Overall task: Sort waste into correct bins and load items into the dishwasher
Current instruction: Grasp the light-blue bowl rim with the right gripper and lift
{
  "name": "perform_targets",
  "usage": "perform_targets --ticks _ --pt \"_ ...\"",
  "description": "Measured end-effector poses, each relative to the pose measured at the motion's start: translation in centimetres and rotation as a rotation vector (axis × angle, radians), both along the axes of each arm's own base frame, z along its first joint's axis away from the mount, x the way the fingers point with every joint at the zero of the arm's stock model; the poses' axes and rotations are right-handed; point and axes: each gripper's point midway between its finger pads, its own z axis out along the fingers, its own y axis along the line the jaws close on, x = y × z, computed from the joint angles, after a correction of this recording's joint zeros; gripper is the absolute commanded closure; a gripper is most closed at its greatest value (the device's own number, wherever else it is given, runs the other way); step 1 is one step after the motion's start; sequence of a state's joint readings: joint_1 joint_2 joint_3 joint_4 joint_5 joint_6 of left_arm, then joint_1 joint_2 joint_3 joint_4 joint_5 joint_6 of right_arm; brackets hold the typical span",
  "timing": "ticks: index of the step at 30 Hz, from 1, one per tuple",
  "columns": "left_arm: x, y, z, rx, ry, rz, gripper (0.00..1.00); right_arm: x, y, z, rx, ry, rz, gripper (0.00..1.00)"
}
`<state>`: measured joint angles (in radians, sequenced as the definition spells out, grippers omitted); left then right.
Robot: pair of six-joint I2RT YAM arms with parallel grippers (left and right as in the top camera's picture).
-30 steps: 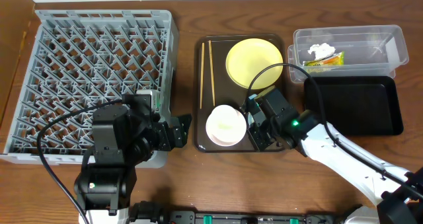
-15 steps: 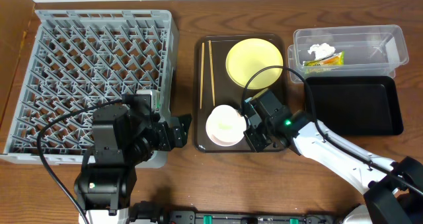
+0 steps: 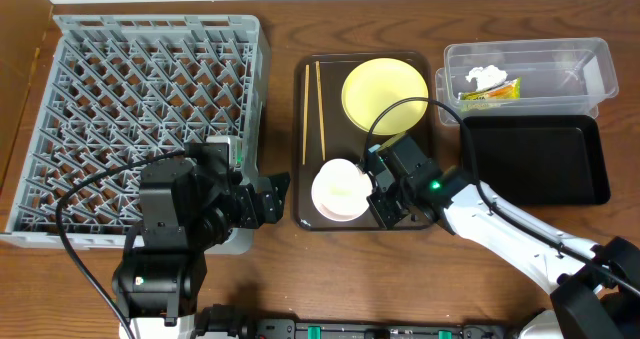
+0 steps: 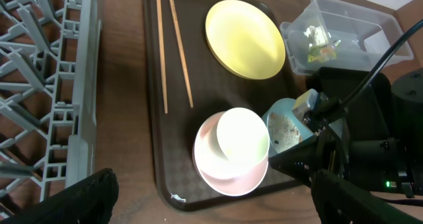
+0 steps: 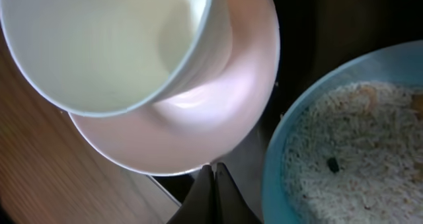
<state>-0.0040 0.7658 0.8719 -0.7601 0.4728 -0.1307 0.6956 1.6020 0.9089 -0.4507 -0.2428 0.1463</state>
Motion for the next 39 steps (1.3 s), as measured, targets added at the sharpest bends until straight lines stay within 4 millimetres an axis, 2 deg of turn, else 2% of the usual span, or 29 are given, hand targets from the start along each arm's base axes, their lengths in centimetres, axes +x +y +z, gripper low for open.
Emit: perform_targets --ticks 8,16,19,25,29,32,34,39 --pt "0.0 0.0 0.0 0.000 0.000 0.000 0.06 -0.7 -0.2 -0.5 -0.034 0.002 0.051 0.99" --pt "0.0 0.0 0.0 0.000 0.000 0.000 0.06 -0.9 0.9 -3.0 -0.057 0.011 0.099 0.99" --pt "0.0 0.0 0.0 0.000 0.000 0.000 0.06 -0.7 1.2 -3.2 -0.055 -0.008 0.122 0.96" --pt "0.0 0.0 0.0 0.000 0.000 0.000 0.06 0.3 2.0 -2.2 -0.037 -0.065 0.176 0.94" --pt "0.0 0.0 0.0 0.000 0.000 0.000 0.06 0.8 2.5 -0.9 -0.040 -0.072 0.188 0.86" --pt "0.0 0.0 0.0 0.000 0.001 0.000 0.06 0.7 2.2 0.5 -0.077 -0.042 0.191 0.62" --pt "0.0 0.0 0.0 0.000 0.000 0.000 0.06 1.0 1.8 1.4 -0.108 -0.038 0.168 0.54" --pt "0.0 0.0 0.0 0.000 0.000 0.000 0.06 2.7 0.6 2.7 -0.164 -0.078 0.061 0.57"
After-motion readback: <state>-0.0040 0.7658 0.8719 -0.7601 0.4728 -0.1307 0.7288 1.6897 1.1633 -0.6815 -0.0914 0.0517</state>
